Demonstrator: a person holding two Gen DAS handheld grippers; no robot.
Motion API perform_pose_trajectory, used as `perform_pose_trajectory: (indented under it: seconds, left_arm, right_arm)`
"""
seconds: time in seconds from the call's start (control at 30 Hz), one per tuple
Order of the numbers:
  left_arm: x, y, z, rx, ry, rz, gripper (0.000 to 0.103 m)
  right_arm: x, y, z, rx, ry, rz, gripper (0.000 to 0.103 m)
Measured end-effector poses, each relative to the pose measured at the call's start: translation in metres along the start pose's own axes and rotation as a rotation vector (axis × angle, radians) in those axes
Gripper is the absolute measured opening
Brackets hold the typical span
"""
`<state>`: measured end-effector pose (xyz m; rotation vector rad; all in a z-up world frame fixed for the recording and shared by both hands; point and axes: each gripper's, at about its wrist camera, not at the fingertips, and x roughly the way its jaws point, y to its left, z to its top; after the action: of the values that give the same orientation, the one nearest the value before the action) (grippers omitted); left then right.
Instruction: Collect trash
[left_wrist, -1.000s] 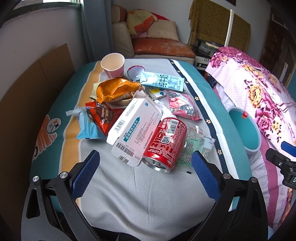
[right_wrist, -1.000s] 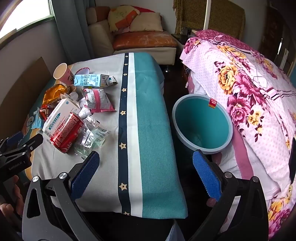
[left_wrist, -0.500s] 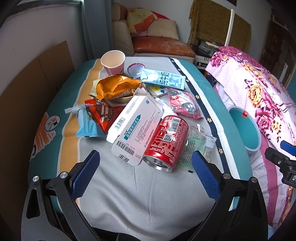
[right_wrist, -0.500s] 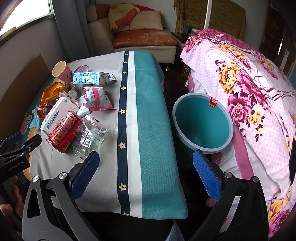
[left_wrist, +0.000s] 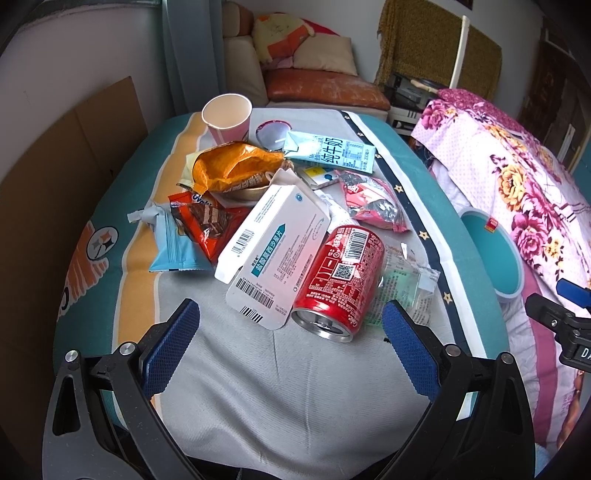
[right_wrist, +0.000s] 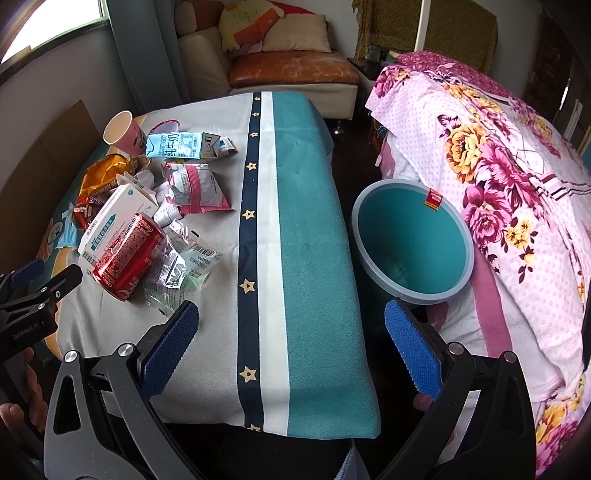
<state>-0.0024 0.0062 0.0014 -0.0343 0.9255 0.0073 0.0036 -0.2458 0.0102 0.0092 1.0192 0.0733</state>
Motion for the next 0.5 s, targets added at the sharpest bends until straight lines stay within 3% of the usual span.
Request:
perform_pose_trajectory:
  seconds: [0.5]
  left_arm:
    - [0.028, 0.007, 0.007, 0.067, 0.069, -0.056, 0.099]
  right_arm:
    - [0.024, -0.01, 0.001, 0.015, 0.044, 0.013, 0.097]
